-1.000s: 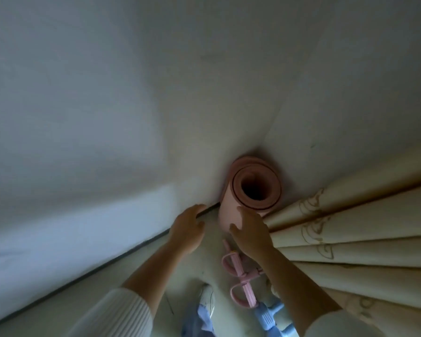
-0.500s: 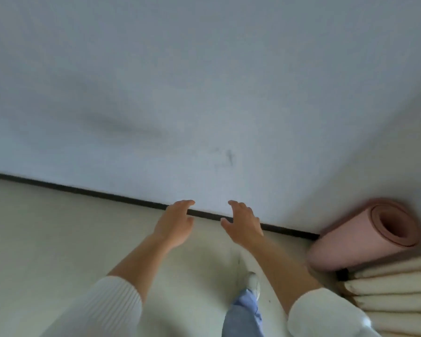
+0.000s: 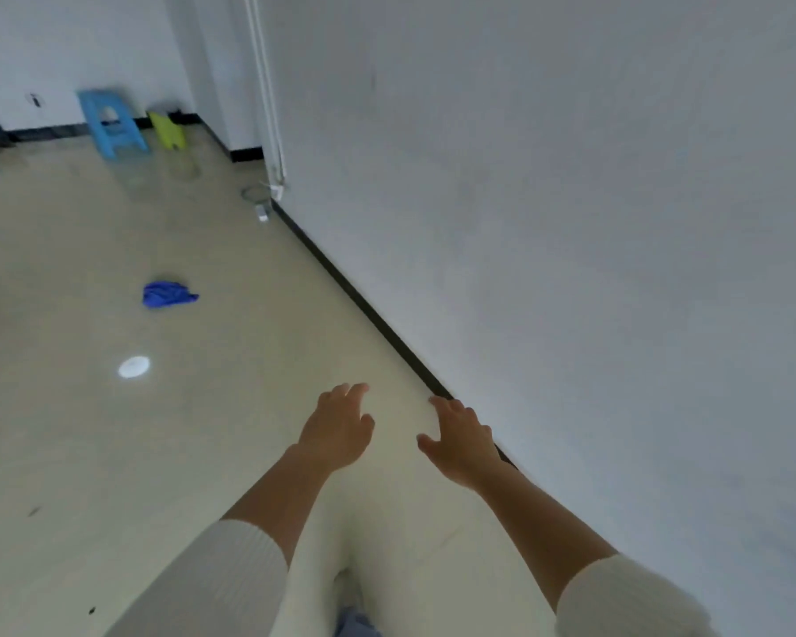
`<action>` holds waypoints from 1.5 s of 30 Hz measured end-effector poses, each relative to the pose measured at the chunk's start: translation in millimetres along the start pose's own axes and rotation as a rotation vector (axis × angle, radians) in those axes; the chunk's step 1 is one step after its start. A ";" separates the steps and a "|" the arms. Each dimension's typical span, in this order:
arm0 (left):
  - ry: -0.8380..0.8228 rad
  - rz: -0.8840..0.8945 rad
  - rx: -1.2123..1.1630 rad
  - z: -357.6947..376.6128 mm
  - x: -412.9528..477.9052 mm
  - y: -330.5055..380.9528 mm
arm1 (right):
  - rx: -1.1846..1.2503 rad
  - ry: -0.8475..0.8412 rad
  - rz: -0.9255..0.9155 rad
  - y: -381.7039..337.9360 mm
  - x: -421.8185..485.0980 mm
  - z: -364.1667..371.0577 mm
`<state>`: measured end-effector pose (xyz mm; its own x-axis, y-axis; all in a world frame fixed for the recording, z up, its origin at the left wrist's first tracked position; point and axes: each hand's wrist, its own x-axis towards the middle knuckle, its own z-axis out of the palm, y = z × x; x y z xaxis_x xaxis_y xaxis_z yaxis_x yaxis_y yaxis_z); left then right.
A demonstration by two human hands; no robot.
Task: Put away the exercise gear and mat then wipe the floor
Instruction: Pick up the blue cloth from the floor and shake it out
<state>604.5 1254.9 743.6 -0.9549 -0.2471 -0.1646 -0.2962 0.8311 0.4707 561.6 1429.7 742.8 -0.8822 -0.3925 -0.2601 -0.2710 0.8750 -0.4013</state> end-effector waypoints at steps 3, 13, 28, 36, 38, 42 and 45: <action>0.066 -0.070 0.005 -45.8 43.8 -69.2 | -0.032 -0.030 -0.105 -74.2 72.1 11.8; 0.197 -0.391 0.004 -195.1 130.6 -296.4 | -0.114 -0.195 -0.373 -328.8 263.8 62.0; 0.235 -0.465 -0.027 -385.0 308.9 -626.6 | -0.145 -0.243 -0.426 -681.2 512.5 168.2; 0.164 -0.366 -0.051 -470.3 443.8 -745.4 | -0.126 -0.248 -0.307 -796.4 655.1 190.2; 0.143 -0.358 -0.038 -485.4 487.7 -779.4 | -0.128 -0.243 -0.290 -819.9 699.8 198.4; 0.102 -0.377 -0.040 -514.2 587.8 -843.5 | -0.131 -0.243 -0.255 -864.8 800.9 210.2; 0.041 -0.384 -0.055 -536.9 657.2 -879.5 | -0.159 -0.254 -0.219 -899.2 876.1 208.8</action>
<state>226.4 94.0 686.8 -0.7741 -0.5557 -0.3034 -0.6317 0.6465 0.4277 112.7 239.9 692.5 -0.6781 -0.6160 -0.4009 -0.5172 0.7875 -0.3351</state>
